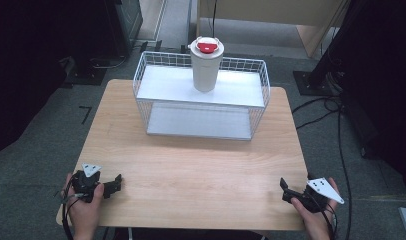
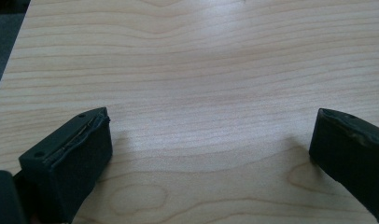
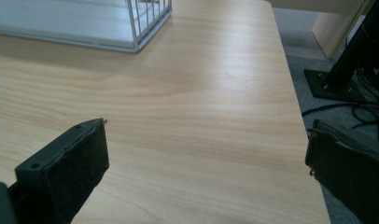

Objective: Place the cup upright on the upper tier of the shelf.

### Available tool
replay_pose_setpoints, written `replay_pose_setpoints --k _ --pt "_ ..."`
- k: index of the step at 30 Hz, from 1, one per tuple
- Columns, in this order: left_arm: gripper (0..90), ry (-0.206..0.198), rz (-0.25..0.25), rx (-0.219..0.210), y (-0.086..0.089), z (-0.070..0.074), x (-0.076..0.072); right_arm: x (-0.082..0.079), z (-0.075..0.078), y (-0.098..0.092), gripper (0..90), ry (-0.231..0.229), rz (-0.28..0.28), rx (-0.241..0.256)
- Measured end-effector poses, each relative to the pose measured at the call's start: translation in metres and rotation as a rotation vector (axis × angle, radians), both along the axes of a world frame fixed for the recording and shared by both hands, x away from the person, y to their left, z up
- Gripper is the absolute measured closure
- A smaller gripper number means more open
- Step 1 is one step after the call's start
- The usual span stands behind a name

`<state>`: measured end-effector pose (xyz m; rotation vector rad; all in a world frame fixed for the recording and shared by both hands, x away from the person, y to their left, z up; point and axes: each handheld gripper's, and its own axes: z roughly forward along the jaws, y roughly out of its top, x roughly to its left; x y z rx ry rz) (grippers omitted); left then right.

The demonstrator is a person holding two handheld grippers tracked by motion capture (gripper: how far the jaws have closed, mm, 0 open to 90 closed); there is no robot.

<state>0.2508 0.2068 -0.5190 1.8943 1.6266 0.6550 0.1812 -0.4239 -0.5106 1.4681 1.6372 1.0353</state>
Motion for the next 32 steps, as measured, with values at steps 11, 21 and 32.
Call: replay_pose_setpoints --k 11,21,32 --pt "0.0 -0.002 0.021 0.002 -0.003 0.000 0.000 0.013 -0.012 0.001 0.0 0.216 0.021 -0.003" --pt "0.0 -0.002 0.022 0.001 -0.003 0.000 0.000 0.019 -0.016 0.009 0.0 0.326 0.098 -0.040" --pt "0.0 -0.002 0.021 0.002 -0.003 0.000 0.000 0.019 -0.016 0.009 0.0 0.327 0.099 -0.040"
